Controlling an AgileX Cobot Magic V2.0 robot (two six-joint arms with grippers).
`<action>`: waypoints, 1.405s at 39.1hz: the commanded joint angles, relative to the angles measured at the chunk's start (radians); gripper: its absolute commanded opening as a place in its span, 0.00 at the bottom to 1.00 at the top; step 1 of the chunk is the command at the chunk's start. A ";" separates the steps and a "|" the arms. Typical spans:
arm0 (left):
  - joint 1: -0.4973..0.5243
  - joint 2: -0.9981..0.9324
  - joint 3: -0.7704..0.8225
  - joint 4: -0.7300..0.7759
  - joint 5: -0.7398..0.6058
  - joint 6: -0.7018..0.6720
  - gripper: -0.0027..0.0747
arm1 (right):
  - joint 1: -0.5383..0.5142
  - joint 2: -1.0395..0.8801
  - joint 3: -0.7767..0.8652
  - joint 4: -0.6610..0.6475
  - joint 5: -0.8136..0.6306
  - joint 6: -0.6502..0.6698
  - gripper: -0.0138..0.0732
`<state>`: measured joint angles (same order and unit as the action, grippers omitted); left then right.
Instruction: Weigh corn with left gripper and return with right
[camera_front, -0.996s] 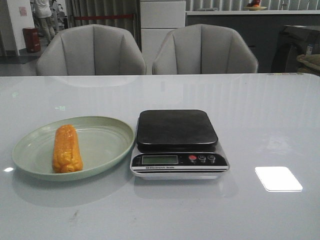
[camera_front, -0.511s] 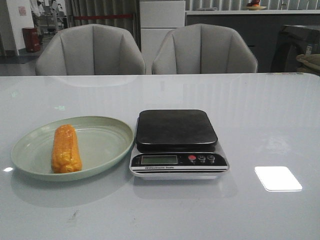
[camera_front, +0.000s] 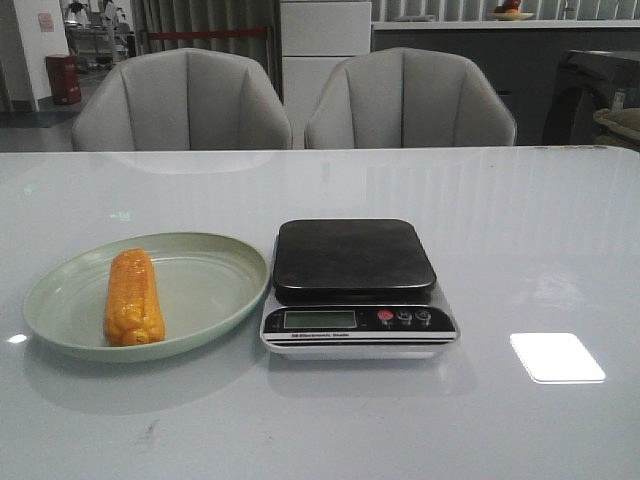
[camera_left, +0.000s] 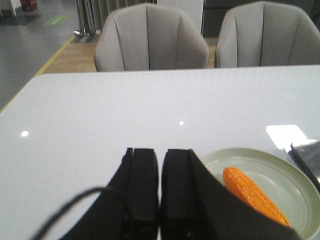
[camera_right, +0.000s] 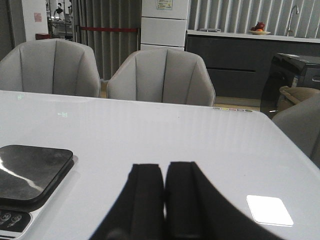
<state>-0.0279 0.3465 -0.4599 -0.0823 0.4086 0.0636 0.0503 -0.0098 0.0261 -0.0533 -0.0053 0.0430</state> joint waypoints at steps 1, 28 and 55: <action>-0.002 0.047 -0.039 -0.012 -0.051 0.000 0.18 | -0.008 -0.019 0.010 -0.012 -0.086 -0.007 0.35; -0.129 0.215 -0.092 -0.019 0.031 0.000 0.69 | -0.008 -0.019 0.010 -0.012 -0.086 -0.007 0.35; -0.248 0.775 -0.338 -0.211 0.161 0.000 0.82 | -0.008 -0.019 0.010 -0.012 -0.086 -0.007 0.35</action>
<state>-0.2402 1.0698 -0.7427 -0.2542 0.6106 0.0652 0.0503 -0.0098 0.0261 -0.0533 -0.0053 0.0430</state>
